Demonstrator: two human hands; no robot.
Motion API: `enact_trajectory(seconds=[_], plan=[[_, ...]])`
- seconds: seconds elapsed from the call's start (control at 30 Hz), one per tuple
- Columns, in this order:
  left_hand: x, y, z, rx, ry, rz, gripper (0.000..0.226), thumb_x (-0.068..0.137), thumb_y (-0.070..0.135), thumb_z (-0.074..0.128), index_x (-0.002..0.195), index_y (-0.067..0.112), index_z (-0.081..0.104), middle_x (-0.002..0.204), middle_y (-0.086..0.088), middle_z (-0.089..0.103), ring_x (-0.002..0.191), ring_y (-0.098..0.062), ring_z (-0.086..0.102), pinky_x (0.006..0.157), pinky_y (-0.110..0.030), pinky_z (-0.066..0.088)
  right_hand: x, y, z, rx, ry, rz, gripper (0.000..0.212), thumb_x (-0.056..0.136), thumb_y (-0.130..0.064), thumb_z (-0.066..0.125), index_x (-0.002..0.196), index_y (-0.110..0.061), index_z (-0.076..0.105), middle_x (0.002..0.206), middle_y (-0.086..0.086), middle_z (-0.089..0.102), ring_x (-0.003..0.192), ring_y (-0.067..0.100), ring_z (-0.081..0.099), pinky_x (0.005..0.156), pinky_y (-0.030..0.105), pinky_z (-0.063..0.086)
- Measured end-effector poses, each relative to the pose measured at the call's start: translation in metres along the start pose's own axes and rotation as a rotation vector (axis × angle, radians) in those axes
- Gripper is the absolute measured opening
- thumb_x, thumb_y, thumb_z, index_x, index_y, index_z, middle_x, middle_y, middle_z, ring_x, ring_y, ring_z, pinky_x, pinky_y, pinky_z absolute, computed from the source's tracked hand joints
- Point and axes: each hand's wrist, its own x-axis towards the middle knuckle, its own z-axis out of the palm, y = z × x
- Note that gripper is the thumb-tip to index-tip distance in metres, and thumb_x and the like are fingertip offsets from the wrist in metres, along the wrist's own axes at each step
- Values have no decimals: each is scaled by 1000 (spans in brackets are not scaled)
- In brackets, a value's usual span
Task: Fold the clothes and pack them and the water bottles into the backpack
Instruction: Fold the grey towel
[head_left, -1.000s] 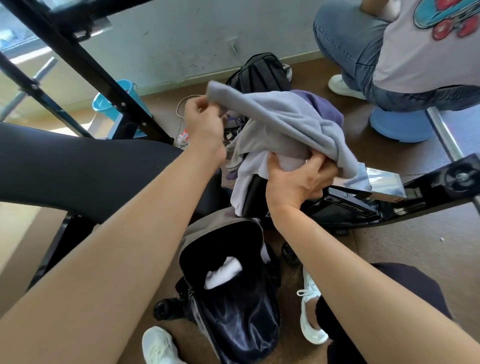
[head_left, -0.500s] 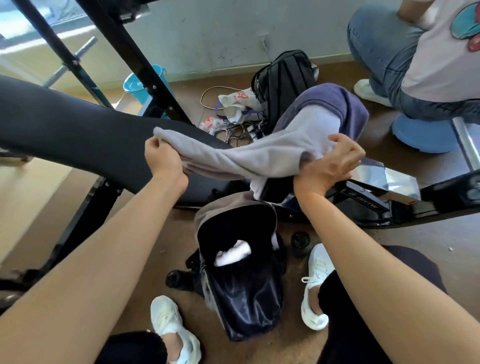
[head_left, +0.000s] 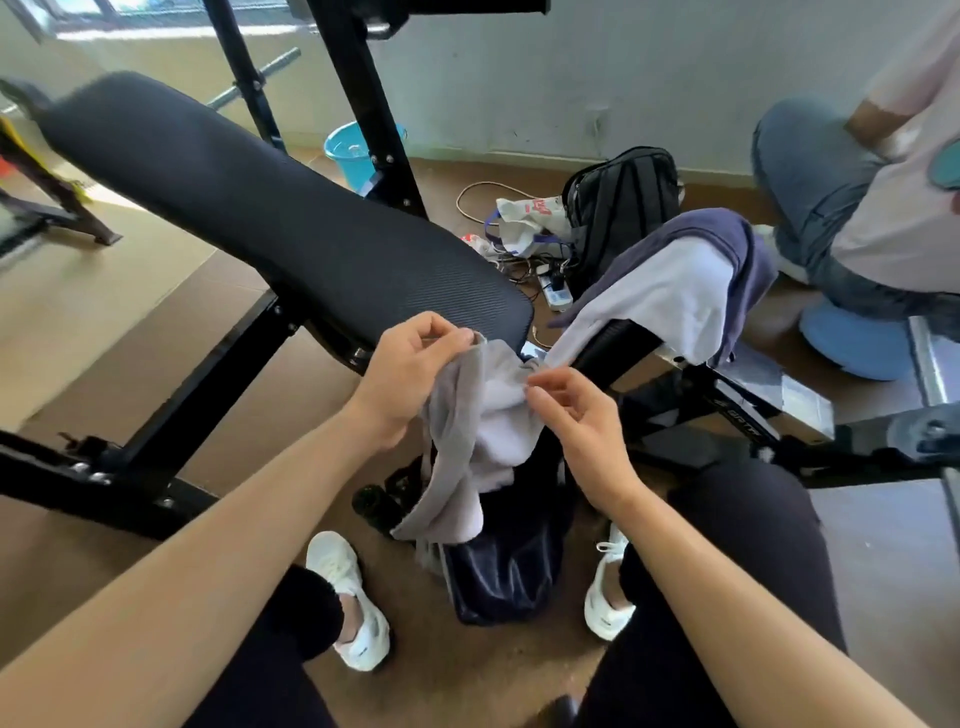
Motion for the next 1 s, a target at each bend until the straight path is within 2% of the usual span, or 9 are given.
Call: enact_trajectory(seconds=[0.17,0.27,0.4,0.5,0.57,0.7,0.83,0.93,1.0], plan=[[-53,-27,-15,131,-250,27,15,89,20,79,76,16,72,69,-6,65,66,-11,54,63,-23,45,-40,-23,28,49,-394,127,54,86,-54,71,117,-10,67,107,8,72,102,19,64,93,44,51],[-75,-51,-23,181,-220,30,16,83,27,84,75,22,71,69,-14,66,64,-14,54,65,-33,45,-55,-29,40,-90,-502,153,25,86,-23,76,109,-15,69,102,6,74,99,18,69,90,40,55],[-99,-74,-36,168,-220,19,30,77,37,89,85,20,65,69,0,61,62,-6,51,60,-20,42,-66,-30,51,-81,-523,252,20,77,-7,57,90,-3,72,85,27,67,80,23,60,77,42,47],[-113,-87,-47,212,-442,16,37,73,39,90,102,24,71,91,-5,73,79,-15,66,71,-29,53,-68,-45,56,-81,-515,216,34,81,8,45,67,-15,66,65,5,60,66,13,53,65,28,44],[-116,-101,-51,268,-492,36,37,75,41,88,98,15,76,88,-9,74,79,-25,68,71,-39,53,-64,-57,60,-14,-478,201,44,81,16,38,57,-18,54,57,-4,49,56,8,44,56,24,37],[-107,-142,-67,488,-593,0,44,88,49,76,77,7,69,65,-5,60,59,-13,48,61,-29,38,-47,-77,56,200,-313,207,19,69,1,41,58,-14,46,58,0,41,56,10,38,51,23,35],[-97,-188,-84,557,-701,-137,31,94,48,69,88,19,75,84,6,72,76,-4,62,76,-28,48,-25,-88,39,231,-187,158,16,69,-9,48,71,6,48,70,12,39,70,22,39,64,29,38],[-89,-212,-86,425,-544,-220,35,100,37,64,92,4,73,91,-5,76,82,-9,65,81,-36,52,-13,-84,30,169,-104,120,42,70,-19,61,79,18,44,83,13,39,82,26,31,74,37,30],[-81,-214,-83,327,-347,-252,38,103,33,60,93,-3,70,94,-17,75,84,-15,63,79,-38,49,-11,-73,25,13,-68,66,36,81,-15,65,81,16,49,78,12,42,79,21,37,73,34,32]])
